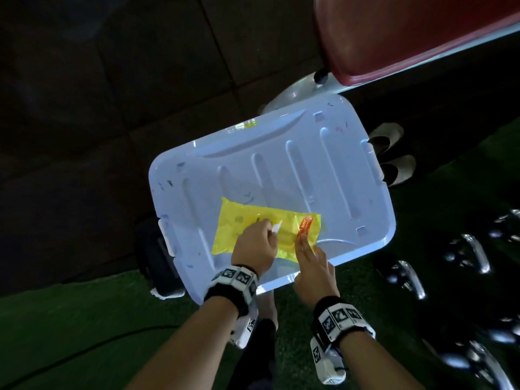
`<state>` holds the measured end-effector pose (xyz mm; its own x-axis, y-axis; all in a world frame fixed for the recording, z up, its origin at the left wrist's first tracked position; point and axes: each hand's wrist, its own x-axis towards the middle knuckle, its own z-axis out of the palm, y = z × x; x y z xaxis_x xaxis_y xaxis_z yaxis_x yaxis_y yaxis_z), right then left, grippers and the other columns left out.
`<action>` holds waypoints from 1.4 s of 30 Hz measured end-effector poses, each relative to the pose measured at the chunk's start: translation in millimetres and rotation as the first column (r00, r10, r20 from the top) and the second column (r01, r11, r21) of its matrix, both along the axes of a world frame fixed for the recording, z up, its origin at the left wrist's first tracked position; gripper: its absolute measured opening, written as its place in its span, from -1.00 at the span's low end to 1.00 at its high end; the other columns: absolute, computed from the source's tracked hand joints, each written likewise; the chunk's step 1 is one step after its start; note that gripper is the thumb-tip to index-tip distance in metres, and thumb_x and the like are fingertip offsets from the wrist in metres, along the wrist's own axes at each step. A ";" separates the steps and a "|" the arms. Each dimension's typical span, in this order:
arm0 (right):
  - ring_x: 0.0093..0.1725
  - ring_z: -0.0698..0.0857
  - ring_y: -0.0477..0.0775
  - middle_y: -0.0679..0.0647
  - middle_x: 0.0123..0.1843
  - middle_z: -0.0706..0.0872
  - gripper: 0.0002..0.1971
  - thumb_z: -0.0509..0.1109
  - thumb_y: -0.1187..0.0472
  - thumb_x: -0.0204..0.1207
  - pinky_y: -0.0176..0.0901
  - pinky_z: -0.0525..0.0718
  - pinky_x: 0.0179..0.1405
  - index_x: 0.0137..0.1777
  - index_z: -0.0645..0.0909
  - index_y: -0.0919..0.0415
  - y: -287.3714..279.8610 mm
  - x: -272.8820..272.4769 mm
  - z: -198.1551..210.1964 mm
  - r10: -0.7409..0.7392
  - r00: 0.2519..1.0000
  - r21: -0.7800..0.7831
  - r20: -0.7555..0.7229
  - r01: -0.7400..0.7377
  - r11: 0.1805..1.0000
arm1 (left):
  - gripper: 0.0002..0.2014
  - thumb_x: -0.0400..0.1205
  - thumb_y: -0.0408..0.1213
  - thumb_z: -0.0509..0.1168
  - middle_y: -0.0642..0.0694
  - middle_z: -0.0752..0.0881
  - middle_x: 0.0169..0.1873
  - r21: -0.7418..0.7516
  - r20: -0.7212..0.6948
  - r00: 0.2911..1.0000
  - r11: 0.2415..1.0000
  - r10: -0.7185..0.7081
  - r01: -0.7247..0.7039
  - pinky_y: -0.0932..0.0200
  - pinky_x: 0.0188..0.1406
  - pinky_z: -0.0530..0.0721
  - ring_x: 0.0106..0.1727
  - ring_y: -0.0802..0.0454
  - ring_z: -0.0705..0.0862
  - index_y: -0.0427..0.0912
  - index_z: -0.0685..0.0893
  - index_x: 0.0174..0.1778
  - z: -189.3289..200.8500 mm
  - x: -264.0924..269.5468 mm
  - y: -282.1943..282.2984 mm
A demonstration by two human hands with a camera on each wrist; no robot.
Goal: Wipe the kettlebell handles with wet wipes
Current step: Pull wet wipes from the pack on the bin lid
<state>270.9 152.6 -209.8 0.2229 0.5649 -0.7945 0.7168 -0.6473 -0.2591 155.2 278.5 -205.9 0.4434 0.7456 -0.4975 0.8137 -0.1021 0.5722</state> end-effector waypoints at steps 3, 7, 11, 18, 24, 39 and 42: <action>0.76 0.11 0.15 -0.27 0.85 -0.30 -0.02 0.23 0.41 0.54 0.19 0.35 0.65 0.85 -0.20 -0.06 3.7 1.9 1.6 -0.004 1.000 -0.007 -0.008 0.004 1.000 | -0.73 0.73 -0.20 0.33 -0.19 0.65 -0.28 -0.050 0.049 0.962 0.963 0.268 -0.266 -0.15 -0.21 0.61 -0.22 -0.21 0.63 -0.26 0.55 -0.23 5.6 -27.5 15.3; 0.59 0.38 0.15 -0.20 0.83 0.16 -0.21 0.25 0.35 0.59 0.14 0.37 0.61 0.80 0.17 -0.06 17.9 0.4 10.2 -0.120 0.992 0.051 0.046 0.117 0.992 | -0.81 0.73 -0.14 0.40 -0.21 0.67 0.07 -0.207 0.022 0.918 0.900 0.396 -0.384 0.01 0.07 0.67 0.07 -0.12 0.75 -0.22 0.68 0.00 10.3 -67.2 21.5; 0.19 0.64 0.28 0.10 0.17 0.76 -0.83 0.39 0.18 0.67 0.14 0.58 0.24 0.18 0.76 0.02 35.8 -9.2 10.8 -0.306 0.938 0.426 0.161 0.214 0.879 | -0.75 0.75 -0.07 0.37 -0.11 0.76 0.05 -0.288 0.014 0.927 0.889 0.375 -0.356 0.17 0.04 0.64 0.12 0.01 0.75 -0.21 0.68 -0.02 9.5 -75.3 22.1; -0.08 0.72 0.22 0.09 -0.10 0.81 -0.82 0.50 0.02 0.65 0.07 0.69 -0.03 0.10 0.88 0.04 68.9 -41.5 -5.4 -0.471 0.881 0.455 -0.042 0.436 0.777 | -0.78 0.74 -0.07 0.37 -0.05 0.73 0.05 -0.313 -0.016 0.920 0.872 0.392 -0.377 0.25 0.06 0.50 0.08 0.08 0.67 -0.18 0.66 -0.02 11.6 -71.5 24.5; -0.09 0.73 0.21 0.08 -0.09 0.79 -0.91 0.55 0.15 0.59 -0.02 0.62 -0.12 0.00 0.88 0.08 80.8 -46.1 -10.0 -0.493 0.870 0.438 -0.004 0.445 0.781 | -0.80 0.74 -0.07 0.39 -0.05 0.72 0.07 -0.327 -0.015 0.910 0.858 0.414 -0.396 0.27 0.11 0.49 0.09 0.12 0.66 -0.16 0.66 0.02 10.3 -73.9 22.1; -0.05 0.85 0.24 0.17 0.07 0.78 -0.87 0.27 0.32 0.80 0.00 0.81 -0.11 0.01 0.54 0.15 28.3 -5.0 56.7 -0.763 0.209 0.237 -0.612 0.969 0.076 | -0.75 0.74 -0.07 0.37 0.05 0.75 0.01 -0.366 -0.029 0.904 0.837 0.426 -0.406 0.57 -0.13 0.44 0.08 0.11 0.69 -0.11 0.60 -0.18 13.6 -70.9 26.9; -0.25 0.86 0.22 0.14 -0.14 0.65 -0.73 0.13 0.44 0.82 -0.03 0.85 -0.22 -0.02 0.43 0.06 19.9 8.0 70.6 -0.695 -0.027 0.170 -0.719 0.962 -0.213 | -0.74 0.75 -0.04 0.35 0.09 0.72 -0.01 -0.340 -0.025 0.919 0.861 0.394 -0.379 0.55 -0.20 0.43 0.04 0.11 0.68 -0.12 0.59 -0.15 13.9 -68.0 24.6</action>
